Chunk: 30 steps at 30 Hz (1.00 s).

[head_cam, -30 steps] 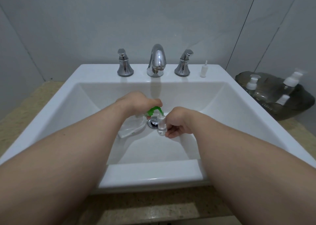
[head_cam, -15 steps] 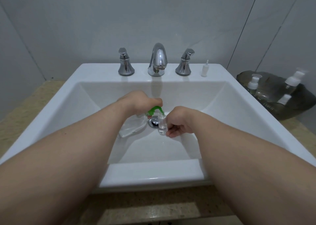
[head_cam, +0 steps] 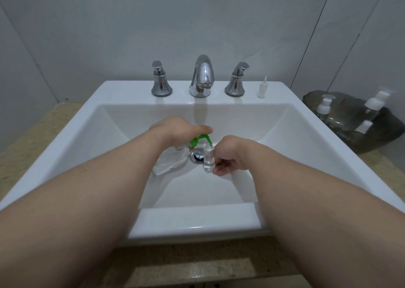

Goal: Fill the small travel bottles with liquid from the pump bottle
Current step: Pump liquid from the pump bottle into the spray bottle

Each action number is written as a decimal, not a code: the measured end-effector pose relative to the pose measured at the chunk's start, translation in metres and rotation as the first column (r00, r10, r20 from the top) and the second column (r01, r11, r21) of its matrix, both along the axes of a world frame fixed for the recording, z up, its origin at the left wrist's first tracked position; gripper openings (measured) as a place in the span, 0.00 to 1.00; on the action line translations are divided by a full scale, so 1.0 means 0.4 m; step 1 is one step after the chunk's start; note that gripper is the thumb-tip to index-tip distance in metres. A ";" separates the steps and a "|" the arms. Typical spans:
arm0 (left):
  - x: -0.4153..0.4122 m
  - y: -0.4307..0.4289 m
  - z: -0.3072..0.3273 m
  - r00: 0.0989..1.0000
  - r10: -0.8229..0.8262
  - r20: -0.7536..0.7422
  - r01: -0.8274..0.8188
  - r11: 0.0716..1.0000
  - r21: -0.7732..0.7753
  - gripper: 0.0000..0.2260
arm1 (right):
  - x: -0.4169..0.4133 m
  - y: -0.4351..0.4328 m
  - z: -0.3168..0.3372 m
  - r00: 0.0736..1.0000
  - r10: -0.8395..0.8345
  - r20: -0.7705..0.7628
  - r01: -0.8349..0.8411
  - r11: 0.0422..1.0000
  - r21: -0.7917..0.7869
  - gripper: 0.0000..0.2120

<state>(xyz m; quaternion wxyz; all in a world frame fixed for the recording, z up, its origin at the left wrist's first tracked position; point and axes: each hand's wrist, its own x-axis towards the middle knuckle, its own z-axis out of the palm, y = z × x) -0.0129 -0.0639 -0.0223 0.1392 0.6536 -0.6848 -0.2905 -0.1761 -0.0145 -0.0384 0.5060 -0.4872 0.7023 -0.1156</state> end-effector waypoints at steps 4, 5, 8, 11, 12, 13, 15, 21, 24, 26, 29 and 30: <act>-0.001 -0.001 0.002 1.000 0.017 0.012 -0.017 1.000 -0.001 0.33 | 0.000 0.000 -0.001 1.000 -0.009 -0.017 0.009 1.000 -0.004 0.06; -0.002 -0.001 0.002 1.000 0.013 0.012 -0.013 1.000 0.002 0.32 | 0.000 0.000 0.000 1.000 -0.011 -0.020 0.011 1.000 -0.001 0.06; -0.005 -0.003 0.002 1.000 -0.006 0.001 0.006 1.000 0.012 0.31 | 0.001 0.004 0.006 1.000 -0.009 -0.009 0.009 1.000 0.002 0.04; -0.006 -0.003 0.004 1.000 -0.004 0.001 0.004 1.000 0.009 0.28 | -0.001 0.012 0.013 1.000 -0.007 0.014 0.007 1.000 -0.002 0.04; -0.005 -0.003 0.003 1.000 -0.004 0.003 0.004 1.000 0.003 0.28 | -0.001 0.011 0.012 1.000 -0.008 0.015 0.008 1.000 -0.007 0.06; -0.003 -0.004 0.002 1.000 0.000 0.001 0.000 1.000 -0.001 0.29 | -0.002 0.010 0.009 1.000 -0.010 0.012 0.010 1.000 -0.008 0.07; -0.002 -0.006 -0.001 1.000 0.010 -0.008 -0.010 1.000 0.005 0.31 | -0.002 0.004 0.003 1.000 -0.014 -0.001 0.014 1.000 -0.010 0.08; -0.001 -0.002 0.002 1.000 0.007 0.002 -0.007 1.000 0.004 0.33 | -0.001 0.004 0.005 1.000 -0.013 0.000 0.013 1.000 -0.012 0.08; 0.001 -0.001 0.002 1.000 0.002 0.011 -0.002 1.000 0.015 0.33 | -0.002 0.010 0.009 1.000 -0.020 0.013 0.021 1.000 -0.023 0.11; -0.001 -0.001 0.002 1.000 0.006 0.009 -0.006 1.000 0.009 0.34 | -0.003 0.004 0.005 1.000 -0.027 0.005 0.027 0.999 -0.026 0.10; -0.006 -0.002 0.003 1.000 -0.002 0.013 0.002 1.000 0.014 0.32 | -0.002 0.000 -0.001 1.000 -0.021 -0.003 0.021 1.000 -0.017 0.09; -0.007 -0.003 0.003 1.000 -0.005 0.013 0.005 1.000 0.016 0.31 | -0.003 0.000 -0.003 1.000 -0.019 -0.001 0.019 1.000 -0.016 0.09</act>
